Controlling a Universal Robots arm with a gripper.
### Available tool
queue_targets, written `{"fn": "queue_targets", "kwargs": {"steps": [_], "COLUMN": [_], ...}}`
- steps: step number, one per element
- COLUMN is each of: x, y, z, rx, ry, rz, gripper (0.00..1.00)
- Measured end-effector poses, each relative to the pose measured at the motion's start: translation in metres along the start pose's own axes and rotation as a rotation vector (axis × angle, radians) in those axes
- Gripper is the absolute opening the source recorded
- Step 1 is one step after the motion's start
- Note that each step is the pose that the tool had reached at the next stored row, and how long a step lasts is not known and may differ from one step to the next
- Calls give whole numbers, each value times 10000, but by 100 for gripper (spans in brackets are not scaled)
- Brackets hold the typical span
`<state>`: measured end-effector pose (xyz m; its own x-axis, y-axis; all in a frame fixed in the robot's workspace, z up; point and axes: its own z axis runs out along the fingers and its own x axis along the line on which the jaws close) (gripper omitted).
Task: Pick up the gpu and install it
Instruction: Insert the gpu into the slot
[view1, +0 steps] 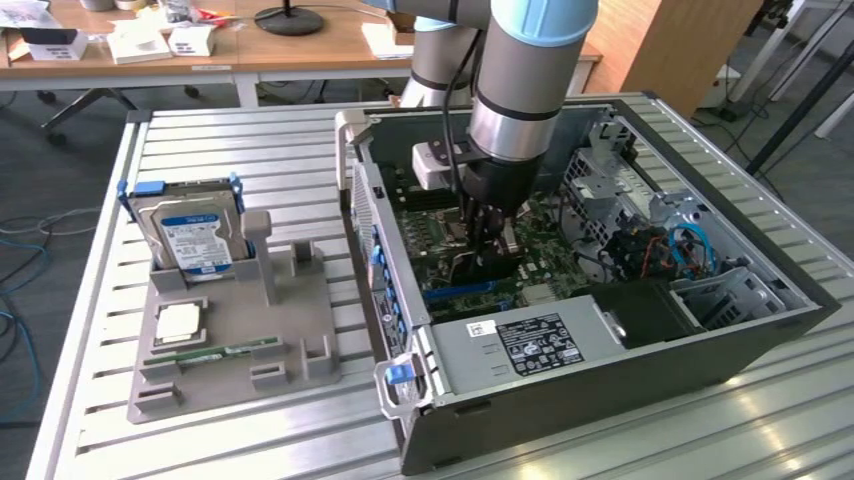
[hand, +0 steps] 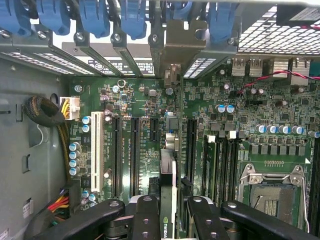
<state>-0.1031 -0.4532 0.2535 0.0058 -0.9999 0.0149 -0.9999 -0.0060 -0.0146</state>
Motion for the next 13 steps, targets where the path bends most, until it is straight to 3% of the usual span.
{"fn": "queue_targets", "kwargs": {"steps": [13], "x": [0], "y": [11], "z": [0], "rx": [134], "ry": [1], "rz": [0], "gripper": [26]}}
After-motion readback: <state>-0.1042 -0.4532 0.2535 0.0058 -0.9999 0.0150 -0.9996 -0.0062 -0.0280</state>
